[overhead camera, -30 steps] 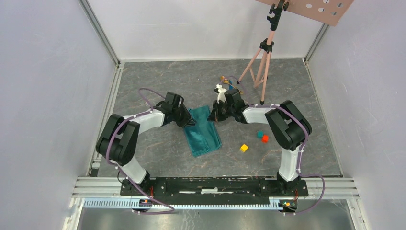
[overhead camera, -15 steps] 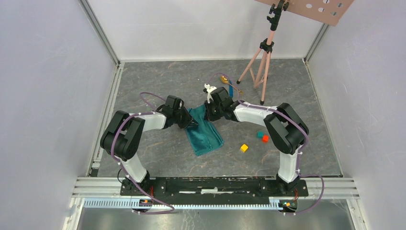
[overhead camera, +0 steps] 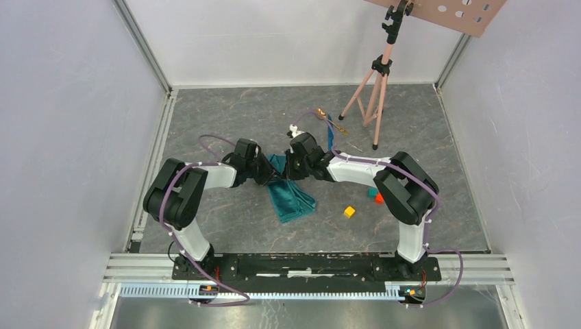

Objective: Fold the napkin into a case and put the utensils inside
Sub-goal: Fold the 2/3-rectangle-folded napkin at the center of the board.

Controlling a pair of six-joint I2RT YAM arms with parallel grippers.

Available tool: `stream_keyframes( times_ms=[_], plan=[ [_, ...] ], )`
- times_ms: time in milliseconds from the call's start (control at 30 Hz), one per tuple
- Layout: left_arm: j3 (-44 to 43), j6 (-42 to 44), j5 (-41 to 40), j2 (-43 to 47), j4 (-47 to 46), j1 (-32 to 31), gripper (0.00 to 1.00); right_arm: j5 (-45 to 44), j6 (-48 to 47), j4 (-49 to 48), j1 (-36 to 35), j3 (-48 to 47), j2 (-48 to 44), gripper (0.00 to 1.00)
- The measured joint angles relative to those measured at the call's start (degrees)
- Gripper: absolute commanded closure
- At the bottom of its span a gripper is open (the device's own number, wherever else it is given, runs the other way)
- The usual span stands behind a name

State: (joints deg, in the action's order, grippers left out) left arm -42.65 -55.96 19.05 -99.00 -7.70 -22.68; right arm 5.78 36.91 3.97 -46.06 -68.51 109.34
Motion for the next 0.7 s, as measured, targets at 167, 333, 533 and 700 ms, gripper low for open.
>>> stream_keyframes(
  times_ms=[167, 333, 533, 700],
  plan=[
    [1.14, -0.02, 0.39, 0.04, -2.03, 0.17, 0.84, 0.31, 8.50, -4.26, 0.44, 3.08, 0.00, 1.00],
    [1.86, 0.07, -0.09, 1.51, -1.79, 0.35, 0.71, 0.50, 15.15, -8.92, 0.74, 6.34, -0.22, 1.00],
    [2.40, 1.79, -2.97, 7.65, 5.18, 0.66, 0.61, 0.87, 17.31, -10.62, 0.74, 6.78, -0.22, 1.00],
    [2.89, 2.80, -1.81, 15.45, 9.84, 2.32, 0.57, 1.22, 16.81, -10.75, 0.76, 6.71, -0.22, 1.00]
  ],
)
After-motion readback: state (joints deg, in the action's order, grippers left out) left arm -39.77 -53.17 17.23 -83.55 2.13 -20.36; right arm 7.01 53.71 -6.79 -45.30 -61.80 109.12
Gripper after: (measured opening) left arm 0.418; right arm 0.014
